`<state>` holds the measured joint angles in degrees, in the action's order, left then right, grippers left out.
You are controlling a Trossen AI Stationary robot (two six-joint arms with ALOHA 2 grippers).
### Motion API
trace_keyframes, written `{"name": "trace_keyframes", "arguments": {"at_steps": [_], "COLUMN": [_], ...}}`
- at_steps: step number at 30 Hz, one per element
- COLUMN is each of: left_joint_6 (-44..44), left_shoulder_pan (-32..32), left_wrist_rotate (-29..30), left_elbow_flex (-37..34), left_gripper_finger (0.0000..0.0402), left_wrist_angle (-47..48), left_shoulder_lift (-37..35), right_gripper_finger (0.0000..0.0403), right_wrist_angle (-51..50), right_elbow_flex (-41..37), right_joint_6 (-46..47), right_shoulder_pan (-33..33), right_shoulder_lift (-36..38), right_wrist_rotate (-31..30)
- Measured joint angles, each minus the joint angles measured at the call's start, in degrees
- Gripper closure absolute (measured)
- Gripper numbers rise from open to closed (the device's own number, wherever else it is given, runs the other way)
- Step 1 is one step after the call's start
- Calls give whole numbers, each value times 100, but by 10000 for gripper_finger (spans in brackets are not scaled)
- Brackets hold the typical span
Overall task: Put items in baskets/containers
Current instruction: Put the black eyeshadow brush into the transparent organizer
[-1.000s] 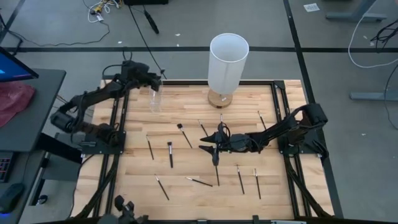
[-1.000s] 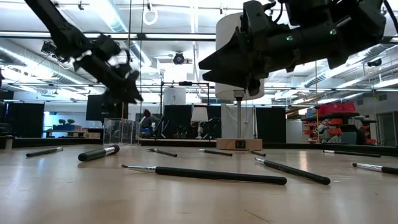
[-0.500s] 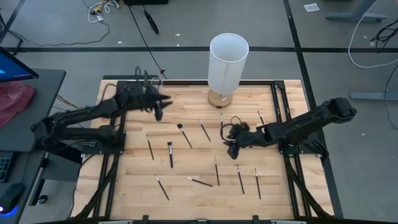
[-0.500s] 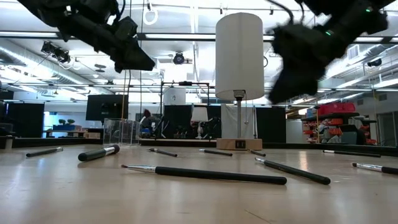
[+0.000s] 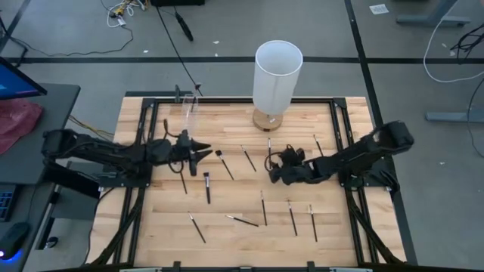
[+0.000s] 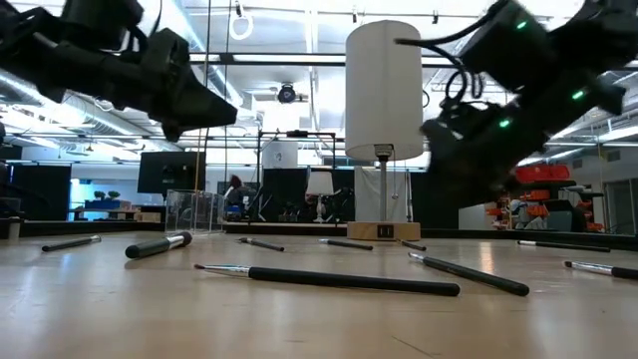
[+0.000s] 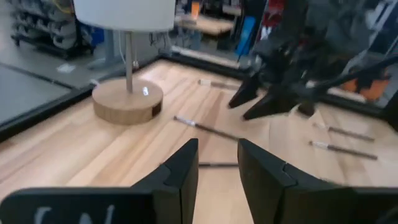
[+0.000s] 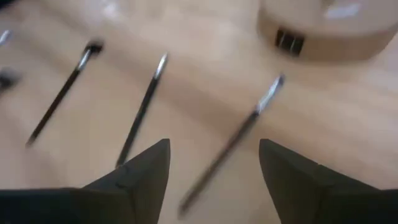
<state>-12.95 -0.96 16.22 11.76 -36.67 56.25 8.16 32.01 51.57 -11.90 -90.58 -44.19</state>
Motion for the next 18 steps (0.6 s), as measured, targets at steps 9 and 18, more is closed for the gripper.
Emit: {"name": "trace_keyframes", "arguments": {"at_steps": [9,18], "left_joint_6": [34,79], "left_shoulder_pan": [123,116], "left_wrist_rotate": [219,224], "left_elbow_flex": [-117,-117], "left_gripper_finger": [287,287], "left_wrist_angle": [-213,-246], "left_shoulder_lift": [0,2], "right_gripper_finger": [196,341], "right_wrist_angle": [272,-338], "right_elbow_flex": [426,462], "right_joint_6": [-17,-120], "right_shoulder_pan": [815,870], "right_shoulder_lift": [-1282,-1444], "right_wrist_rotate": [429,585]}}
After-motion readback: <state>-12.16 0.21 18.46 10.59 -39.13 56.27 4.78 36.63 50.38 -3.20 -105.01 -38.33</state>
